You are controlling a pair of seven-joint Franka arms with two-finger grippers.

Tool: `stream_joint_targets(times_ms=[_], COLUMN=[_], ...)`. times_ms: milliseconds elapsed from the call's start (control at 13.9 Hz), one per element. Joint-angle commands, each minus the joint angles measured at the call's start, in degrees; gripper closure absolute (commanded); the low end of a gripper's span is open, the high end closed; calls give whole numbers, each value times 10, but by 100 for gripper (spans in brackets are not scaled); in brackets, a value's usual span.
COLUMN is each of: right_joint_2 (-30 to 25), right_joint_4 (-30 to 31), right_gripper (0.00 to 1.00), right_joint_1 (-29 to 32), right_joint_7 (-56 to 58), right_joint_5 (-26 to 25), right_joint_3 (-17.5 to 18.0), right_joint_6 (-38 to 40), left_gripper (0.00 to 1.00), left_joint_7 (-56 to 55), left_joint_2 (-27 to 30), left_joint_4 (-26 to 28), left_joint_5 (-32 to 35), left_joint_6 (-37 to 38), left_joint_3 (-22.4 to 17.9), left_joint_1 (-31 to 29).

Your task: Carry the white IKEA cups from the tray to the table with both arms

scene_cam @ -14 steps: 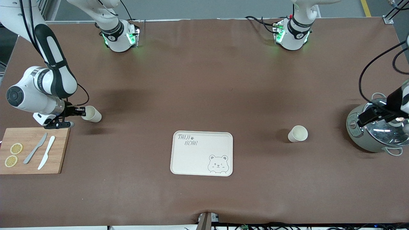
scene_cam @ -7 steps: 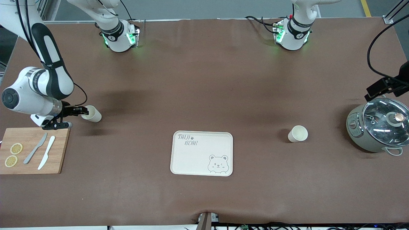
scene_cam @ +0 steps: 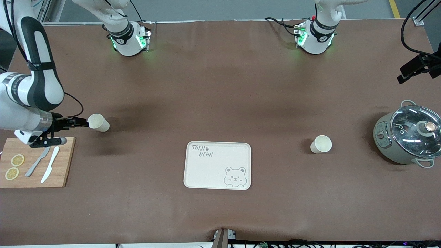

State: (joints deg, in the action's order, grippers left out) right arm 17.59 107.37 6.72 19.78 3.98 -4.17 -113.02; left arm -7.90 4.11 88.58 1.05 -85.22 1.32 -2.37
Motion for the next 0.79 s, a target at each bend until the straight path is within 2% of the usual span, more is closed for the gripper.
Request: stream_joint_targets(times_ms=[0, 144, 215, 431, 718], right_joint_2=[35, 63, 64, 40, -61], right_joint_4=[-138, -240, -265, -300, -293], right_gripper=[0, 0, 0, 0, 0], right_joint_1=[-6, -9, -4, -4, -10], right_joint_7=[3, 2, 3, 4, 3], right_joint_5=[-4, -9, -8, -5, -4], right_joint_3=[1, 0, 0, -1, 2], right_joint_6=[129, 217, 229, 234, 306], left_gripper=[0, 0, 0, 0, 0], left_joint_7=[7, 1, -3, -3, -3], left_joint_2=[11, 9, 7, 0, -4], left_joint_4=[8, 6, 5, 5, 6], left_joint_5=[6, 4, -6, -15, -14], left_joint_6=[15, 15, 12, 5, 1], left_joint_3=[7, 12, 18, 20, 20], left_joint_1=[-5, -4, -4, -5, -4])
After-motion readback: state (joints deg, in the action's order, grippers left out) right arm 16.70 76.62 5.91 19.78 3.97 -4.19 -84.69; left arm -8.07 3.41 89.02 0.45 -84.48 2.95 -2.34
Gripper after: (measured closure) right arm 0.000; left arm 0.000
